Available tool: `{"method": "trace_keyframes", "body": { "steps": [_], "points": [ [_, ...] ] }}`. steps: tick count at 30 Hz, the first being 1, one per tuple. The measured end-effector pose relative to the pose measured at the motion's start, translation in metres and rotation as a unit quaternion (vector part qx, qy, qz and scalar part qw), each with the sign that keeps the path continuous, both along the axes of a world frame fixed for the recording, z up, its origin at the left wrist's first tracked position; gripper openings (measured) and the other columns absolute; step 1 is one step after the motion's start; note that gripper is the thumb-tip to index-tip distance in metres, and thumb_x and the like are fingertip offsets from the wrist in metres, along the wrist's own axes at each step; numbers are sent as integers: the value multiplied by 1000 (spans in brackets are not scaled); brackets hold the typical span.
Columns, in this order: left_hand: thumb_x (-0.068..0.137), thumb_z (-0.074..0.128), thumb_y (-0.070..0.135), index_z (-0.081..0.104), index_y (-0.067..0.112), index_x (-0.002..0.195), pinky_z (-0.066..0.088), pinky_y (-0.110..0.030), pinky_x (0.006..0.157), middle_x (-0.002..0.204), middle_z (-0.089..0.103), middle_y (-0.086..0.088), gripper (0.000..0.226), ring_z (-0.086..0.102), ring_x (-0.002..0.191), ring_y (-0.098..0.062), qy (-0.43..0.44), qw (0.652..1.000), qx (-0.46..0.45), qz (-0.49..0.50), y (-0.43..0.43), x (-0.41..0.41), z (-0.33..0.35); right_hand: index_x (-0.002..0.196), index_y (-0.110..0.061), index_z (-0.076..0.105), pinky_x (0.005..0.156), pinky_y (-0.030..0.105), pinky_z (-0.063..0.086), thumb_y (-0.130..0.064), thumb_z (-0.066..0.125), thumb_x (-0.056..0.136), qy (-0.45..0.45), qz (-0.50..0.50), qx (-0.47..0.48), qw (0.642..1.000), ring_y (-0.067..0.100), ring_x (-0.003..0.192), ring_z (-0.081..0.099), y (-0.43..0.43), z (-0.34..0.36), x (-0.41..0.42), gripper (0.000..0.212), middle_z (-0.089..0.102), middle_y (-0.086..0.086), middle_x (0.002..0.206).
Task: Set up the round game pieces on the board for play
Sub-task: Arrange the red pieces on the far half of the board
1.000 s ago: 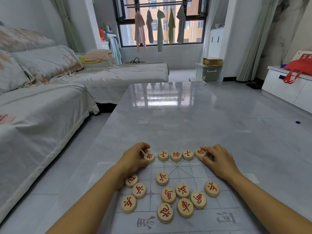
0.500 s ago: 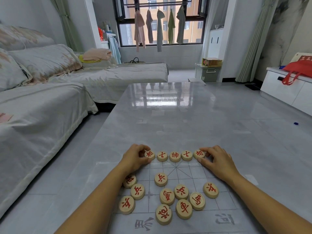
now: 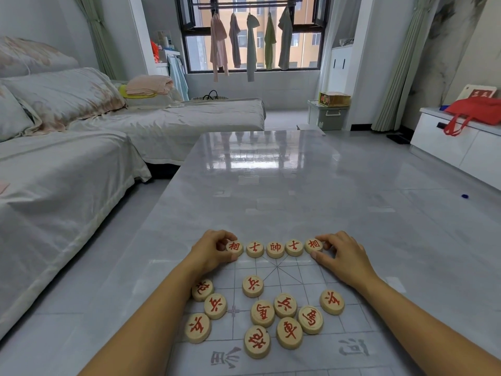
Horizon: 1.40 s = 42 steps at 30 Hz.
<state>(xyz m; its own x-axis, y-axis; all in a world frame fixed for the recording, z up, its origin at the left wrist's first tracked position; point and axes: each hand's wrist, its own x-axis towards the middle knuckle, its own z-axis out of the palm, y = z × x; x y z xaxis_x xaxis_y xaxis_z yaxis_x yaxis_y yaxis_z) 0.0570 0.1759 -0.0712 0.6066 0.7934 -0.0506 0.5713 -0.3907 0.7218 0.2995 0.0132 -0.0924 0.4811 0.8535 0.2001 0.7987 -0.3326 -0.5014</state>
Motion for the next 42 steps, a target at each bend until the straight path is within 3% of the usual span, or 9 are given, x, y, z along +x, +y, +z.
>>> {"method": "trace_keyframes", "body": {
  "steps": [14,28,42],
  "points": [
    [80,69,13,59,22,111,39,-25,85,99,45,4,34,47,92,-12,-18,1000,-2,-1,5,-1,-9,118,-25,58,81,28,32,-44,62,83,1,-1,10,1000,10,91,43,1,-2,2,40,47,-7,93],
    [80,69,14,58,25,108,38,-23,82,91,43,11,32,47,86,-8,-25,1000,5,-4,5,-1,-11,110,-23,60,84,32,37,-41,66,81,19,-11,6,1000,16,96,50,0,1,-1,35,51,-6,95],
    [79,70,15,58,25,108,42,-29,90,102,46,3,32,47,96,-14,-17,1000,3,-1,3,-1,-9,110,-24,60,86,34,37,-42,65,81,17,-13,4,1000,16,96,51,1,1,-2,35,51,-5,95]
  ]
}}
